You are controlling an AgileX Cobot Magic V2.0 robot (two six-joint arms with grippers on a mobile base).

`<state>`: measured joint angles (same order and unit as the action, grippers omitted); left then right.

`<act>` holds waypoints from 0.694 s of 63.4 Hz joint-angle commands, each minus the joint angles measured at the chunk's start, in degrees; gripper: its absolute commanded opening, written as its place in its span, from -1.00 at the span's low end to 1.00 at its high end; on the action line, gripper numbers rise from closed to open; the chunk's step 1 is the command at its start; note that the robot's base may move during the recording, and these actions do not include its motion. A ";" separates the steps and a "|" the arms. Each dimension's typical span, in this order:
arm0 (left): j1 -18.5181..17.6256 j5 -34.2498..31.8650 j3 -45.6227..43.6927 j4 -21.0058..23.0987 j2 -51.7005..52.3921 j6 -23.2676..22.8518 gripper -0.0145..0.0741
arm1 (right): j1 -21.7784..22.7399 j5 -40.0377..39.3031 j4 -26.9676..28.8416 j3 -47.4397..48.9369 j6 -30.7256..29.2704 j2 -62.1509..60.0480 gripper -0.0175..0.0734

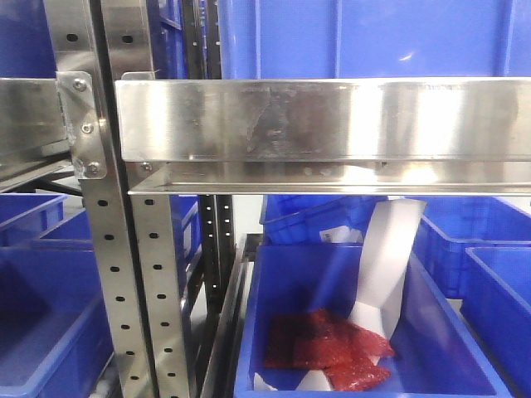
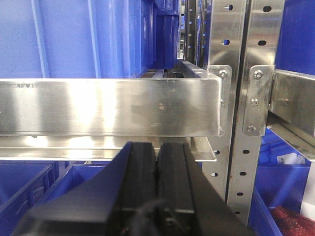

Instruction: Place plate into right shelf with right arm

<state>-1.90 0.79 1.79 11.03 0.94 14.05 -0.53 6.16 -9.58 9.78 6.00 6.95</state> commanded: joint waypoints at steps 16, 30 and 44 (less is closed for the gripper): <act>-0.34 -5.07 0.56 0.34 0.34 -0.05 -0.78 | 0.09 -7.20 3.71 -11.14 4.10 -8.03 -0.50; -0.34 -5.07 0.56 0.34 0.34 -0.05 -0.78 | 0.07 -6.91 4.22 -10.99 4.10 -8.32 -0.50; -0.34 -5.07 0.56 0.34 0.34 -0.05 -0.78 | 0.07 -8.97 10.93 -10.99 -0.83 -8.32 -0.50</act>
<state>-1.90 0.69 1.79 11.03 0.94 14.05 -0.53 3.86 -1.46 -1.75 8.50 -0.60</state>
